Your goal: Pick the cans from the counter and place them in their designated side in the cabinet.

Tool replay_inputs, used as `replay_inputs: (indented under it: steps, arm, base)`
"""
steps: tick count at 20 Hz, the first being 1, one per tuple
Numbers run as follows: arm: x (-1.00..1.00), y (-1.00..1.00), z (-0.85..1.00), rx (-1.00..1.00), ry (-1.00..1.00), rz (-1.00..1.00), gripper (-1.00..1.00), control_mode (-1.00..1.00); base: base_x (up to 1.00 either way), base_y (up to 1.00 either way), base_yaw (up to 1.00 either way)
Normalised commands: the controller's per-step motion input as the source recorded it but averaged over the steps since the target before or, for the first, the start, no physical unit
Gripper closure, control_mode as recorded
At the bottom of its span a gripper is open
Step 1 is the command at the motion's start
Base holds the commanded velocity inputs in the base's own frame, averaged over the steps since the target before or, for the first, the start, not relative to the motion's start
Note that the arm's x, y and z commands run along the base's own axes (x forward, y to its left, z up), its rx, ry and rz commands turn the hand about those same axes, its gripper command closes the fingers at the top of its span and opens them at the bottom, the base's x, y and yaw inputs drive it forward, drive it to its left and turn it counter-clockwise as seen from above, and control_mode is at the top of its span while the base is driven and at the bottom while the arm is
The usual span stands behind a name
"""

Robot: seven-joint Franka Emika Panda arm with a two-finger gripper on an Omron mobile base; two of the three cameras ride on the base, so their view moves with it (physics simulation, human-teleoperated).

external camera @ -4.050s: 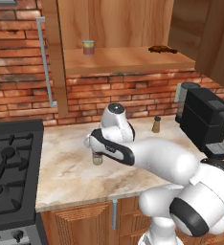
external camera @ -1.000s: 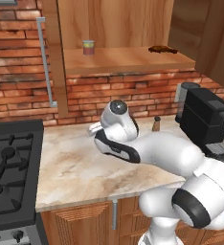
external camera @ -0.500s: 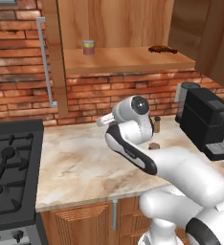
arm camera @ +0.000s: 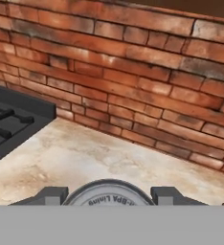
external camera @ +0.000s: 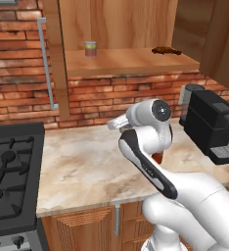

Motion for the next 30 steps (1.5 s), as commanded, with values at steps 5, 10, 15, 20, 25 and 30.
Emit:
replay_inputs:
  steps: [5,10,15,20,25,30]
  arm:
    - [-0.38,-0.12,0.42,0.00,0.00,0.01,1.00,-1.00]
    - [-0.21,-0.10,0.36,0.00,0.00,0.01,1.00,-1.00]
    - [-0.15,-0.11,0.46,0.00,0.00,0.00,1.00,-1.00]
    - [-0.06,-0.03,0.52,0.00,-0.02,0.00,1.00,-1.00]
    - [-0.01,0.00,0.50,0.00,-0.05,0.01,1.00,-1.00]
    - [0.02,0.00,0.37,0.00,-0.10,0.02,1.00,-1.00]
  base:
    - [0.00,0.00,0.00]
    - [0.00,0.00,0.00]
    - [0.00,0.00,0.00]
    - [0.00,0.00,0.00]
    - [0.00,0.00,0.00]
    - [0.00,0.00,0.00]
